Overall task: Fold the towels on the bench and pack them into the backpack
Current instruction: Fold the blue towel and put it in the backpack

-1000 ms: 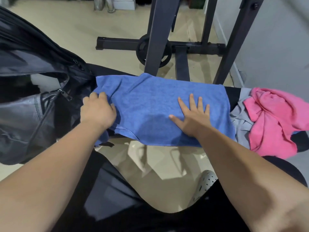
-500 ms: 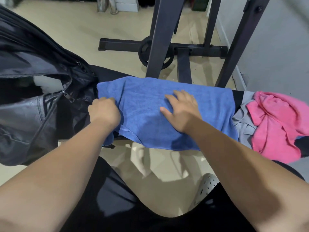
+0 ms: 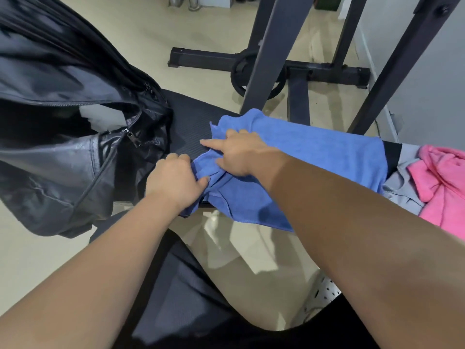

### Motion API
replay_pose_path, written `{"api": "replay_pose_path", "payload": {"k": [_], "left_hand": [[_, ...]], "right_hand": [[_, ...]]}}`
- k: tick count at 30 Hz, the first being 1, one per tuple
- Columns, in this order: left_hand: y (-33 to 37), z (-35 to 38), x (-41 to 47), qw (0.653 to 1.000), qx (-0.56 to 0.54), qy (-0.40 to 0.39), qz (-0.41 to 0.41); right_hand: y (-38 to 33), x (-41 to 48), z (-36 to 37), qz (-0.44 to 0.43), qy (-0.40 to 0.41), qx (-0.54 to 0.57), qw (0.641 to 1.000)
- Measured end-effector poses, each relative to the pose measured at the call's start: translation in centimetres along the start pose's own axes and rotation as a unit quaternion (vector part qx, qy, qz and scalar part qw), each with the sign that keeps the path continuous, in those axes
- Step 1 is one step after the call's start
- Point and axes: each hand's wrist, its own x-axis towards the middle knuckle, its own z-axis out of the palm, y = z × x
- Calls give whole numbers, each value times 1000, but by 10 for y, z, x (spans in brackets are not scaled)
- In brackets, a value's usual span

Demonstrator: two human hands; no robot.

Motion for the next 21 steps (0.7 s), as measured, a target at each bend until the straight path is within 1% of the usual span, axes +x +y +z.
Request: {"api": "replay_pose_path", "payload": {"k": [3, 7, 10, 12, 14, 16, 18, 19, 21], "left_hand": [[1, -1, 2, 999, 14, -33, -19], [6, -3, 7, 999, 13, -33, -12], [5, -5, 9, 998, -60, -36, -11], [3, -12, 8, 989, -136, -52, -25], [0, -21, 7, 979, -190, -61, -37], [-3, -31, 5, 976, -210, -50, -39], [-6, -39, 3, 986, -168, -11, -17], [-7, -42, 2, 990, -137, 13, 1], [-9, -52, 0, 993, -98, 57, 28]], "right_hand": [[-3, 1, 5, 7, 28, -54, 998], [-4, 3, 6, 23, 102, -51, 993], [-1, 7, 0, 13, 154, 22, 988], [1, 10, -11, 8, 179, 135, 974], [-1, 12, -25, 41, 203, 281, 937], [-4, 15, -37, 98, 233, 403, 879], [-7, 21, -42, 150, 250, 499, 816], [-8, 25, -43, 170, 253, 525, 795], [-12, 31, -45, 195, 250, 550, 772]]}}
